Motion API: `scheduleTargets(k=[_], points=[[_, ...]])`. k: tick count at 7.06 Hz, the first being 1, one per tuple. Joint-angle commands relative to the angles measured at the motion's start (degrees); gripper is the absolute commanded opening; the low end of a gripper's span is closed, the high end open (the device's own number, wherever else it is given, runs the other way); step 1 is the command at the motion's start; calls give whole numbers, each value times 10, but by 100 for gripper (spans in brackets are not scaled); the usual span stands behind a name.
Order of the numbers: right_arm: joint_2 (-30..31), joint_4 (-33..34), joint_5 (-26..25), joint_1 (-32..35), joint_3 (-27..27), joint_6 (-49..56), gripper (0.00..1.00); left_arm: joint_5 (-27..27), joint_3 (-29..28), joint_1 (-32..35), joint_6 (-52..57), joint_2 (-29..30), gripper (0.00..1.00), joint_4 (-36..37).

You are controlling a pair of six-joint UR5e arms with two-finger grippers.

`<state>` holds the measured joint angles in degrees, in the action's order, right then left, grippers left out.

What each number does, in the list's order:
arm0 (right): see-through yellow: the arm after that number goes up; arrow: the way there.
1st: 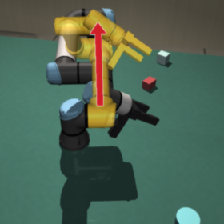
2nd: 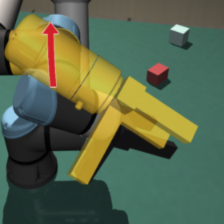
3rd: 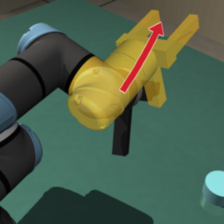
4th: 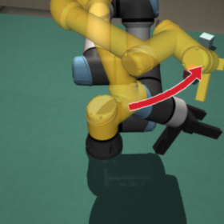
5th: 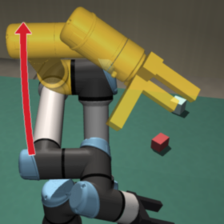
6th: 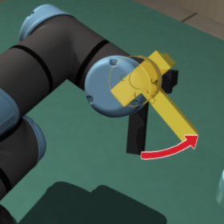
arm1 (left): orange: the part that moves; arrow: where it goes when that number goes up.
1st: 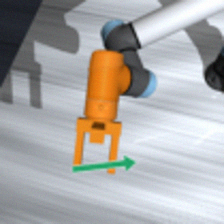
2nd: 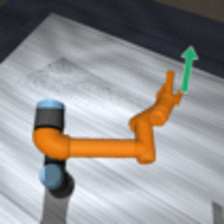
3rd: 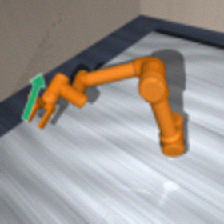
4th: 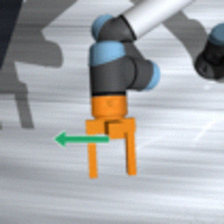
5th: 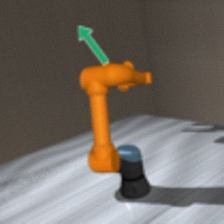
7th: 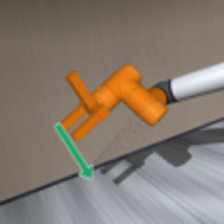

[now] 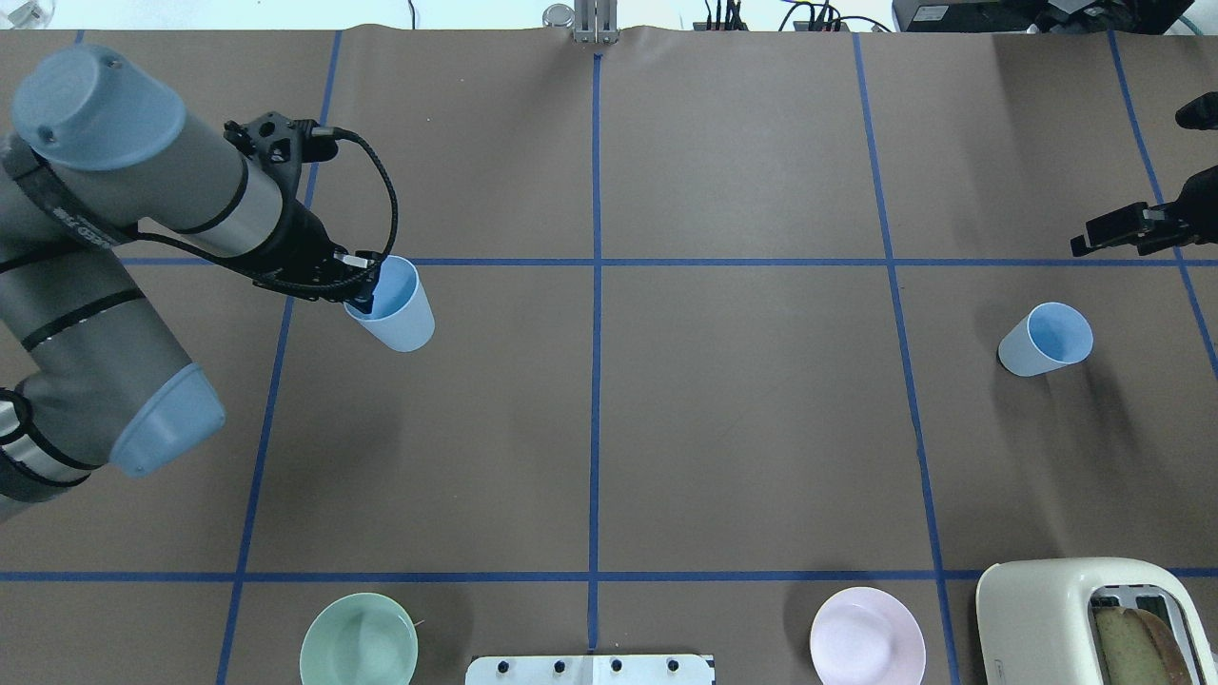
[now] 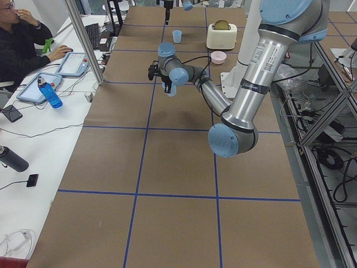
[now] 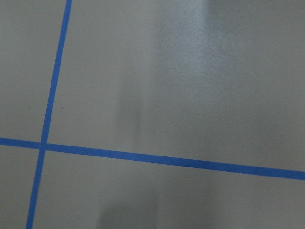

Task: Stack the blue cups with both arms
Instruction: 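Carry the cup centerward with the left gripper while the right grasps the other cup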

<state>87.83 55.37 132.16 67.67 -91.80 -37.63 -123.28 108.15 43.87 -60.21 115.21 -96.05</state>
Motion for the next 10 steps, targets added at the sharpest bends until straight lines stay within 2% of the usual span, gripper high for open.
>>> scheduleTargets(k=[1, 4, 6, 7, 8, 9, 10], points=[[10, -38, -20, -36, 0, -45, 99, 12, 0, -22, -32, 42, 0, 39], [56, -90, -16, -46, -7, -45, 99, 29, -1, -35, -45, 51, 0, 41], [63, -91, -16, -55, -10, -46, 99, 29, -1, -38, -51, 55, 0, 41], [63, -91, -18, -60, -10, -47, 94, 30, -2, -39, -54, 55, 0, 41], [63, -91, -20, -65, -10, -47, 77, 29, -1, -39, -55, 55, 0, 41], [64, -91, -21, -68, -10, -48, 41, 29, -1, -39, -55, 55, 0, 41], [67, -91, -20, -69, -10, -47, 0, 29, -2, -39, -55, 55, 0, 41]])
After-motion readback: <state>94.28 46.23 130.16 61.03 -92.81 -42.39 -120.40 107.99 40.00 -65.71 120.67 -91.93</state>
